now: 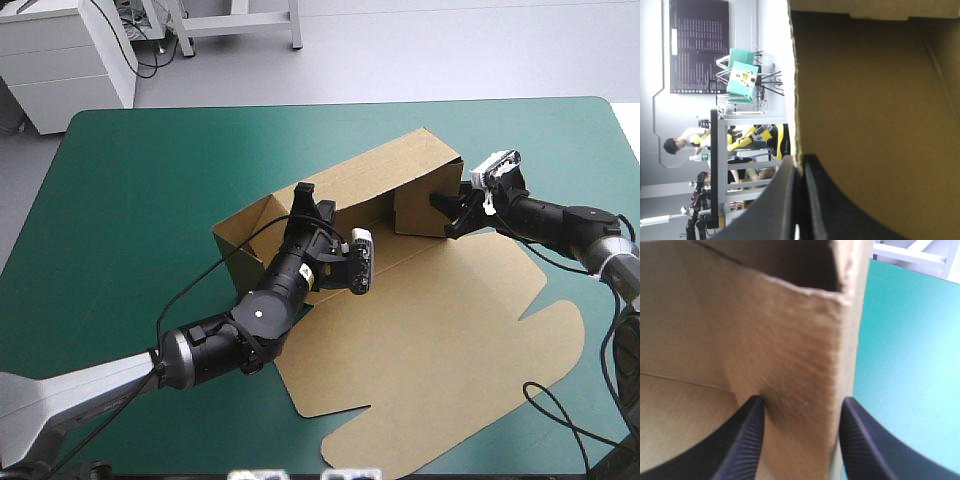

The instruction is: Fold the box

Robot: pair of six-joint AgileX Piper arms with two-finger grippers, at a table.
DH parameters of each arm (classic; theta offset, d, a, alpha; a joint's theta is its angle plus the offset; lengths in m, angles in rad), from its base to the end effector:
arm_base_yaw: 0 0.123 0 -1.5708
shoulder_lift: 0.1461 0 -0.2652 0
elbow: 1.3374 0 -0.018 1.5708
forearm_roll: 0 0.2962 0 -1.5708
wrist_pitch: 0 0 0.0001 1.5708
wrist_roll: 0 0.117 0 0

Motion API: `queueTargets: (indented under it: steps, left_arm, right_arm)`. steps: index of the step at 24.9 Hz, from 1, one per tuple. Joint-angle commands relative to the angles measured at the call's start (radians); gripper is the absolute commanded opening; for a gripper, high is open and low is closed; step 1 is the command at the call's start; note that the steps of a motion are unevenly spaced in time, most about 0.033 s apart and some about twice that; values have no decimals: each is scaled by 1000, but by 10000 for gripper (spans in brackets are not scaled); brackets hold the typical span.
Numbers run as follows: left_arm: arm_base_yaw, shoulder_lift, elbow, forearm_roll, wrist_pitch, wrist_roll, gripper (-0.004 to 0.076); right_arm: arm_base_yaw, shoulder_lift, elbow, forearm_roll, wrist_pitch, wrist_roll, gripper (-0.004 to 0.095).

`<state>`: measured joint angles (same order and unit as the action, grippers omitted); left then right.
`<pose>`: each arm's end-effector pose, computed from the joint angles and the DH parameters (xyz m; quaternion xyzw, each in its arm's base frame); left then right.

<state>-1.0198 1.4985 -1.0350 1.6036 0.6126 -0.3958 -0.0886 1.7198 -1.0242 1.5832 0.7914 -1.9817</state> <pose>0.2623 -0.2983 0.2623 0.6277 0.4975 0.2992 0.5186 0.4043 0.0477 0.1761 -0.3022 0.7784 0.2275 0.5010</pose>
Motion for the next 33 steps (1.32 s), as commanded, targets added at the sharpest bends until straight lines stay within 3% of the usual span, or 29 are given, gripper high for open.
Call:
queueTargets:
  steps: [1, 6, 9, 13, 19, 21, 23, 28, 30, 33]
  left_arm:
    - [-4, -38, -36, 49, 15, -3, 15]
    - [-4, -38, -36, 49, 15, -3, 15]
    - [-4, -38, -36, 49, -11, -3, 15]
    - [-4, -38, -36, 49, -7, 10, 15]
    - [-4, -38, -36, 50, 52, 8, 20]
    - [-4, -38, -36, 50, 98, 8, 79]
    - [-4, -38, -36, 58, 112, 8, 187]
    - [-4, -38, -36, 195, 117, -124, 545]
    - [-6, -38, -41, 229, 125, -210, 606]
    - [-26, -38, -48, 229, 133, -229, 609]
  right_arm:
    - [-4, -27, -30, 54, 54, -16, 269]
    - [34, -18, -30, 80, 37, -93, 80]
    - [92, -18, -30, 131, -43, -111, -18]
    - [137, -18, -30, 131, -140, -111, -18]
    - [137, -18, -30, 136, -162, -77, -18]
    - [137, -18, -30, 141, -164, -75, -18]
    - [137, -18, -30, 145, -176, -56, -18]
    - [137, -18, -30, 151, -203, -33, -19]
    - [137, -18, -30, 159, -218, -21, -18]
    - [137, -18, -32, 205, -276, -8, -18]
